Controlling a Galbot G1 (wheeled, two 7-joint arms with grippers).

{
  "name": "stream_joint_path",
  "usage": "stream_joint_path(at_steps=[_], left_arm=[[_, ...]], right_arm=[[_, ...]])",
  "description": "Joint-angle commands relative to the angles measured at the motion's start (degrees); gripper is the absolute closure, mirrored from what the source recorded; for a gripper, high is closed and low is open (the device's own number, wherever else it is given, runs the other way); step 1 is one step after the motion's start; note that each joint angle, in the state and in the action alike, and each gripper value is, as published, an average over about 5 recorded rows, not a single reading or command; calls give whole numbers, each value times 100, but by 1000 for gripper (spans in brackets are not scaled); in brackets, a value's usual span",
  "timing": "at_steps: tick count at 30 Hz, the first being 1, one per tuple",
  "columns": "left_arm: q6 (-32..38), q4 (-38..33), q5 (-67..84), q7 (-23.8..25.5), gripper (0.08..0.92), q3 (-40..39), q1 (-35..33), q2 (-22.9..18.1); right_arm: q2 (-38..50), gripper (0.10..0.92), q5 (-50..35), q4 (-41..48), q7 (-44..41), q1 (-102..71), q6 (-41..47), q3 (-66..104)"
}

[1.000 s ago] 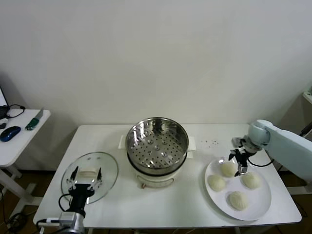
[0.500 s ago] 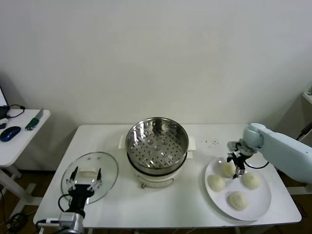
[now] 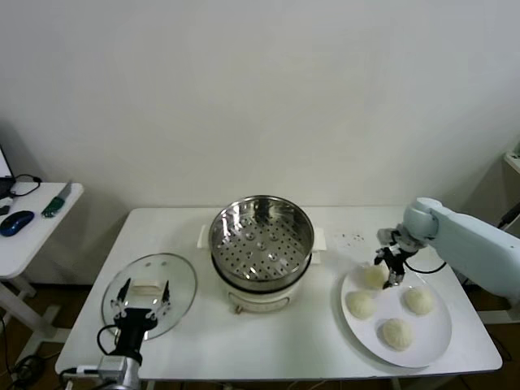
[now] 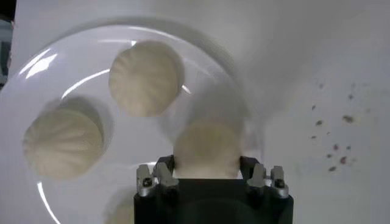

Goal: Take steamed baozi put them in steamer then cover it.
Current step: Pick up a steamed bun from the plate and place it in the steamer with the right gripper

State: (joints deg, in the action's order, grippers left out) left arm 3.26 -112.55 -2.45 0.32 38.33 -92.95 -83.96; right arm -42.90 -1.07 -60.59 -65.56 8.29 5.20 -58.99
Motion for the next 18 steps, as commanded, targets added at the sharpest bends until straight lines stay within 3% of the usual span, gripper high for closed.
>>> stream_joint_path(at_steps=[1, 8, 18], left_arm=[[5, -7, 1, 0, 177, -5, -18, -3], [-7, -11, 6, -3, 177, -3, -39, -1], [-19, 14, 11, -4, 177, -24, -42, 3]], right_arm=[[-203, 338, -469, -175, -138, 1728, -672, -1121], [-976, 338, -27, -382, -432, 3508, -2038, -2164], [-2276, 337, 999, -599, -434, 3680, -3279, -1907]])
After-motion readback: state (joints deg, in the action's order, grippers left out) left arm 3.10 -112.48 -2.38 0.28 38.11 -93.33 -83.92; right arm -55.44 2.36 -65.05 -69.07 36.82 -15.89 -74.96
